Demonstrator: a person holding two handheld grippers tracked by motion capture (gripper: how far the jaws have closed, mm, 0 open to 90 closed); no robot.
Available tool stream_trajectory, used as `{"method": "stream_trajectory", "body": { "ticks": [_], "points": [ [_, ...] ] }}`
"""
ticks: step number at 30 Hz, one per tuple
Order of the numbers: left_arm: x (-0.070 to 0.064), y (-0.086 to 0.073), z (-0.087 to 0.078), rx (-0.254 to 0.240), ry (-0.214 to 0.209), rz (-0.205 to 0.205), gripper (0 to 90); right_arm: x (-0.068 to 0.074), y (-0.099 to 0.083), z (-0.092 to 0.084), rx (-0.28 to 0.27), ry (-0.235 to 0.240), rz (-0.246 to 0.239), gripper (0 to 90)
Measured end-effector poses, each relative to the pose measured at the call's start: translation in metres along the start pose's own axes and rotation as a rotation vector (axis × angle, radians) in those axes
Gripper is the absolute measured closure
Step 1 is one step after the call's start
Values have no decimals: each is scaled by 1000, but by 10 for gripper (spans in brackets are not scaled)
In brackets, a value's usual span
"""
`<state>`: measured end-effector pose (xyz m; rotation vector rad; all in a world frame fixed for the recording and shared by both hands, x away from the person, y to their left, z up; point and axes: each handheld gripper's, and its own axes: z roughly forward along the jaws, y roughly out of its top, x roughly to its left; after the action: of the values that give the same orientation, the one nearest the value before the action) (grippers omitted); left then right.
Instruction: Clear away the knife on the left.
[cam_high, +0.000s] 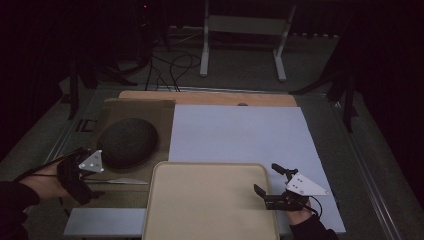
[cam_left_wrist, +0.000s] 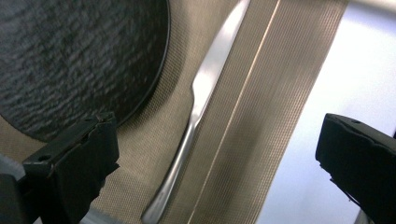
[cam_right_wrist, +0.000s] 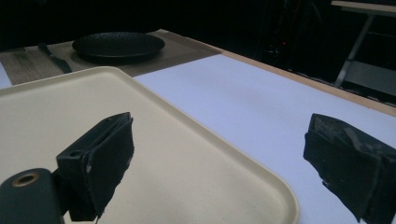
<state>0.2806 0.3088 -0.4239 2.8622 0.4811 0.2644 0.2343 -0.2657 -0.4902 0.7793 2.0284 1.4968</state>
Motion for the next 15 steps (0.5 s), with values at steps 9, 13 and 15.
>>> {"method": "stream_trajectory", "body": {
  "ticks": [9, 13, 15],
  "points": [
    [9, -6, 23, 127, -30, 18, 0, 0, -1, 2, 7, 8, 0, 82],
    [15, -7, 29, 144, -31, 3, 7, 1, -1, 3, 8, 9, -1, 82],
    [16, -7, 33, 160, -46, 6, 20, 0, -1, 2, 9, 10, 0, 82]
  ]
}}
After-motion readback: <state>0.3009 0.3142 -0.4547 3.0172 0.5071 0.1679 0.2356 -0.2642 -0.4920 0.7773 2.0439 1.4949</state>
